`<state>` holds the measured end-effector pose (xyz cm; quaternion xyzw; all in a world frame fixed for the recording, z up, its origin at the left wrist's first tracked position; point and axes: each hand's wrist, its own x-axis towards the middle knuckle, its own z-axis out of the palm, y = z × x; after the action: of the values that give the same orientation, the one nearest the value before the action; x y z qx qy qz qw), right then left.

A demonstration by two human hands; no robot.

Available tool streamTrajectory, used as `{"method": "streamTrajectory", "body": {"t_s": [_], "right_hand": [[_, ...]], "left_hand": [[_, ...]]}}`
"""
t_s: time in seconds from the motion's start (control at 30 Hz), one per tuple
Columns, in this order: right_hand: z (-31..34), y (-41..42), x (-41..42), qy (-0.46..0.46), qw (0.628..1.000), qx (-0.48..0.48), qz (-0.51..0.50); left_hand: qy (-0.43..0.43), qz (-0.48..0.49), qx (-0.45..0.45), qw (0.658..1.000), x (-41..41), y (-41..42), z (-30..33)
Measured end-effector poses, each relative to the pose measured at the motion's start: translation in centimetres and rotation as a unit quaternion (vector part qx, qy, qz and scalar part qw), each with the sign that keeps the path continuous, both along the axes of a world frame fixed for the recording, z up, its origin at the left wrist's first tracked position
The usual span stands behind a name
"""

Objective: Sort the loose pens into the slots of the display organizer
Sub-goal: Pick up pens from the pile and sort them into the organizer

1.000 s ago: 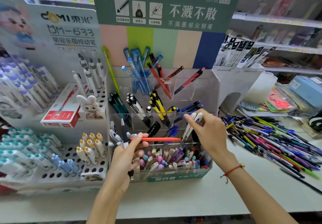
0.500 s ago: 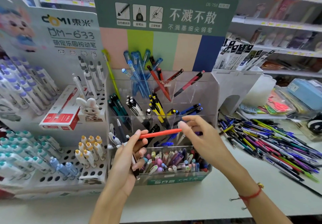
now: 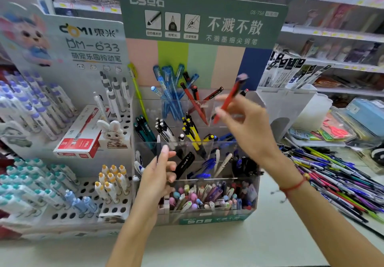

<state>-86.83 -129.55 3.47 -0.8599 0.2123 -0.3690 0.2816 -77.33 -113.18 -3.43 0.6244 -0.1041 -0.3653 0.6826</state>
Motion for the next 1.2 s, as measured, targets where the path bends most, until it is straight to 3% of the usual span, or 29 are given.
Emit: {"method": "streamTrajectory", "body": {"t_s": [0.07, 0.17, 0.3, 0.47, 0.63, 0.7, 0.83, 0.93, 1.0, 1.1, 1.2], "right_hand": [[1.6, -1.1, 1.8, -0.084, 0.996, 0.029, -0.025], [2.1, -2.5, 4.6, -0.123, 0.990, -0.007, -0.069], [1.1, -3.4, 6.9, -0.068, 0.987, -0.090, -0.114], [0.0, -3.5, 7.1, 0.062, 0.988, -0.119, -0.070], [0.6, -3.3, 6.9, -0.015, 0.992, -0.096, -0.076], [0.9, -3.9, 7.0, 0.007, 0.992, -0.092, -0.086], [1.6, -4.8, 7.5, 0.141, 0.980, -0.096, -0.101], [2.0, -4.2, 7.4, 0.132, 0.971, -0.170, -0.105], [1.6, -2.9, 6.4, 0.072, 0.970, -0.205, -0.112], [0.3, 0.0, 3.6, 0.007, 0.992, -0.107, -0.071], [-1.5, 3.4, 1.6, 0.136, 0.982, 0.120, 0.059]], "left_hand": [[0.077, 0.004, -0.074, 0.994, 0.0, 0.3, -0.1], [0.129, -0.004, -0.151, 0.980, 0.0, 0.7, -0.2], [0.134, -0.008, -0.155, 0.979, 0.2, 1.0, -0.3], [0.133, -0.005, -0.138, 0.981, 0.4, 1.6, -0.7], [0.145, 0.012, -0.140, 0.979, 0.4, 1.6, -0.9], [0.149, 0.016, -0.138, 0.979, 0.4, 1.6, -0.8], [0.120, -0.010, -0.120, 0.985, 0.2, 1.6, -0.5], [0.034, -0.028, -0.074, 0.996, 0.1, 1.7, -0.4], [-0.022, -0.017, -0.037, 0.999, 0.2, 1.9, -0.6], [-0.052, 0.025, -0.047, 0.997, 0.4, 1.8, -0.5], [-0.025, 0.078, -0.104, 0.991, 0.4, 0.9, -0.2]]}}
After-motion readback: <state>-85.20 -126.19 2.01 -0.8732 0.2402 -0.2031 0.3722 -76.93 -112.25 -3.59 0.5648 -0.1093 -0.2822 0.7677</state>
